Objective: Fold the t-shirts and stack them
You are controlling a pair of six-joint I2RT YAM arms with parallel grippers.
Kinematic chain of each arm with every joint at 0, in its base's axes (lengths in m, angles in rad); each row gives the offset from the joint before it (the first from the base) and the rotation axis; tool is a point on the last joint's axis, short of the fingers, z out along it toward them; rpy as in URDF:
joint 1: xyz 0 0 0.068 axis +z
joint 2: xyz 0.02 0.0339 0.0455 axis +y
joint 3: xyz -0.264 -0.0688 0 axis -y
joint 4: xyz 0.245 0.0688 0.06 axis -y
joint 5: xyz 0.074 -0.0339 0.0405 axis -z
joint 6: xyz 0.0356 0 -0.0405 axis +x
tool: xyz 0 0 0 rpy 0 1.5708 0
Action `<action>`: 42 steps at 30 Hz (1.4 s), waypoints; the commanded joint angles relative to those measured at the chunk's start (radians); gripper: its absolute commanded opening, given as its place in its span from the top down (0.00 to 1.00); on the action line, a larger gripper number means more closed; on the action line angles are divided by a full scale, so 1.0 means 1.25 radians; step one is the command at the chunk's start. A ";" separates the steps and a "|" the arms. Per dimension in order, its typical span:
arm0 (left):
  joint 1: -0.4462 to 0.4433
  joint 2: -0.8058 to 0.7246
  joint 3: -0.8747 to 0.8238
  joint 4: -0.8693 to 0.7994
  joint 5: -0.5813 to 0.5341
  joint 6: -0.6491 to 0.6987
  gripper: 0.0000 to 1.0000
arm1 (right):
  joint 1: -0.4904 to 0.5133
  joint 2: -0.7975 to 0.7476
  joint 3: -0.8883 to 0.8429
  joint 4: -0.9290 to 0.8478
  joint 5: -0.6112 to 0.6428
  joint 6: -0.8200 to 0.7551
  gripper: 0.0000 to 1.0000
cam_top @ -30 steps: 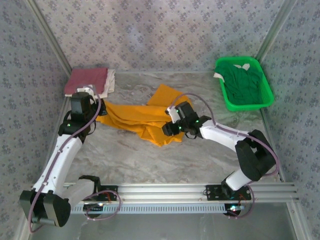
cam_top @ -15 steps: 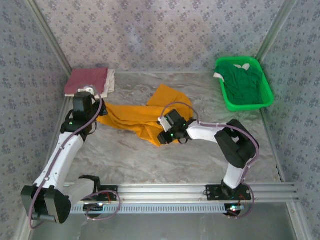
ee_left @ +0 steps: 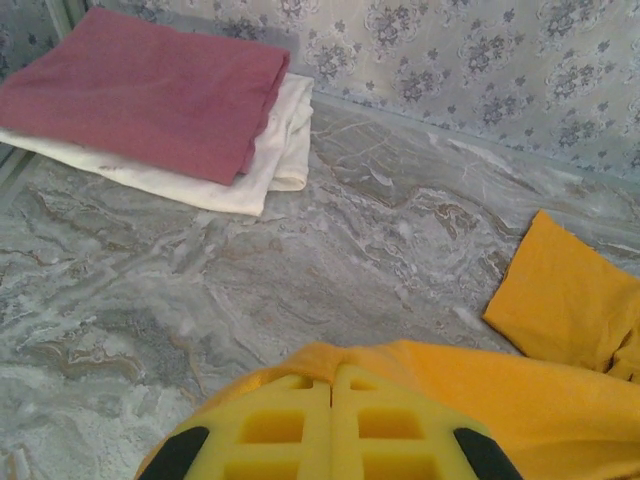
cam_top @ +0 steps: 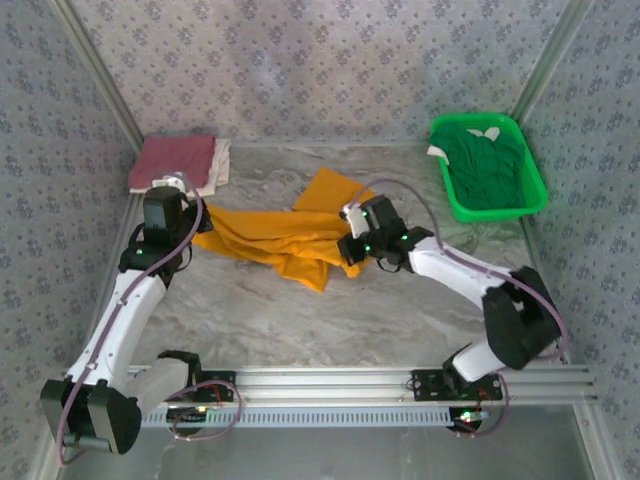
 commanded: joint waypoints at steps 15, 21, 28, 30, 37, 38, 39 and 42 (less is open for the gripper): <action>0.009 -0.164 0.188 -0.075 0.079 0.103 1.00 | -0.073 -0.350 0.255 -0.307 0.143 -0.096 1.00; 0.006 -0.220 0.299 -0.130 0.239 0.129 1.00 | -0.071 -0.447 0.372 -0.367 0.227 -0.126 1.00; 0.004 -0.215 0.479 -0.153 0.314 0.150 1.00 | -0.068 -0.462 0.522 -0.399 0.273 -0.146 1.00; 0.004 -0.181 0.535 -0.155 0.289 0.157 1.00 | -0.070 -0.433 0.570 -0.414 0.266 -0.167 1.00; 0.005 0.034 0.636 -0.133 0.254 0.208 1.00 | -0.159 -0.224 0.710 -0.413 0.230 -0.161 1.00; 0.006 0.069 0.630 -0.126 0.251 0.218 1.00 | -0.188 -0.189 0.704 -0.399 0.205 -0.145 1.00; 0.008 0.102 0.609 -0.110 0.249 0.229 1.00 | -0.217 -0.156 0.688 -0.371 0.184 -0.129 1.00; 0.020 0.185 0.513 -0.021 0.254 0.257 1.00 | -0.275 -0.053 0.641 -0.280 0.159 -0.091 1.00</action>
